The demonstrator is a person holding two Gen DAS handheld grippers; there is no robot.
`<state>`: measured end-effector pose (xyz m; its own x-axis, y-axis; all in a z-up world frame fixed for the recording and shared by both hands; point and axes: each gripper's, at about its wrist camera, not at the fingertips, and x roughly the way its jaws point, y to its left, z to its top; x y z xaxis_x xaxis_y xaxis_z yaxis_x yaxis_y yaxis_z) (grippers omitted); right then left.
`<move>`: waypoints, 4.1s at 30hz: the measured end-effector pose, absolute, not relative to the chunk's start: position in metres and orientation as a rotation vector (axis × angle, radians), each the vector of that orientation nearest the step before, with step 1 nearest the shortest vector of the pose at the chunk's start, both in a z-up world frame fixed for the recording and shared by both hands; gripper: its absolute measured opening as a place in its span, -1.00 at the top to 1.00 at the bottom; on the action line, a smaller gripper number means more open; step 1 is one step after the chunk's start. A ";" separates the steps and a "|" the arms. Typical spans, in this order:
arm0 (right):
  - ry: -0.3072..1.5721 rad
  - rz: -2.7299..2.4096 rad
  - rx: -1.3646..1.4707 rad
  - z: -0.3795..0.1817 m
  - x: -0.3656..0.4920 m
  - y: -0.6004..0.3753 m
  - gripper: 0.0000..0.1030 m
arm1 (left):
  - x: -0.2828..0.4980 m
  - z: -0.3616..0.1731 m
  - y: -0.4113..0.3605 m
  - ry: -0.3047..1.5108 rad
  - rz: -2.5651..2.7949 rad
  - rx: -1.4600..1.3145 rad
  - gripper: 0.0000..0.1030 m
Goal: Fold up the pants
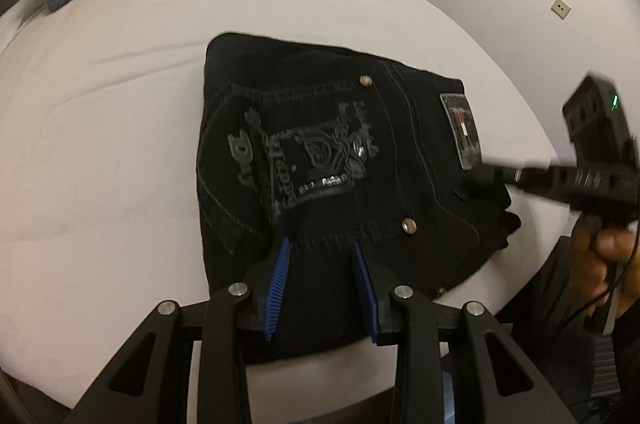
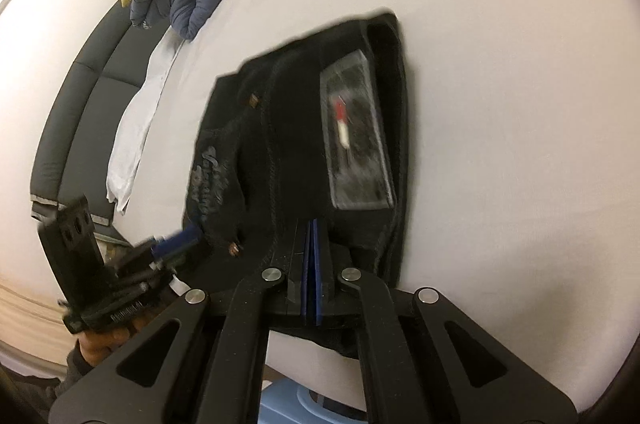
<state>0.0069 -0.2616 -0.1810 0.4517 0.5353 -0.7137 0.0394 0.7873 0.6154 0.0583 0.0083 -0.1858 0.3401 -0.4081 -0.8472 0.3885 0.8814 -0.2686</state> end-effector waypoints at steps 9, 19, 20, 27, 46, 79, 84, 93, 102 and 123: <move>1.045 0.395 0.590 -0.159 0.072 -0.244 1.00 | 0.063 -0.188 0.012 1.128 -0.517 -0.030 0.33; 1.104 0.368 0.677 -0.212 0.032 -0.263 0.95 | 0.064 -0.190 0.012 1.141 -0.515 -0.019 0.33; 1.097 0.372 0.680 -0.213 0.019 -0.265 0.95 | 0.065 -0.191 0.011 1.142 -0.514 -0.020 0.33; 1.019 0.347 0.730 -0.208 -0.051 -0.283 0.95 | 0.064 -0.192 0.005 1.137 -0.506 -0.016 0.33; 1.024 0.243 0.782 -0.201 -0.011 -0.327 -0.24 | 0.122 -0.170 0.061 1.088 -0.417 -0.139 -0.70; 0.980 0.269 0.612 -0.130 0.086 -0.329 0.71 | 0.179 -0.143 -0.015 1.138 -0.532 -0.088 0.62; 0.993 0.233 0.616 -0.129 0.118 -0.368 0.71 | 0.208 -0.148 -0.044 1.124 -0.551 -0.073 0.62; 1.081 0.174 0.624 -0.201 0.158 -0.411 0.63 | 0.234 -0.198 -0.052 1.189 -0.523 -0.044 0.36; 1.013 0.176 0.640 -0.209 0.136 -0.419 0.35 | 0.214 -0.200 -0.033 1.118 -0.482 -0.097 -0.07; 0.268 -0.379 0.065 -0.002 -0.123 -0.327 -0.83 | -0.001 0.029 0.012 0.210 -0.178 0.045 -1.00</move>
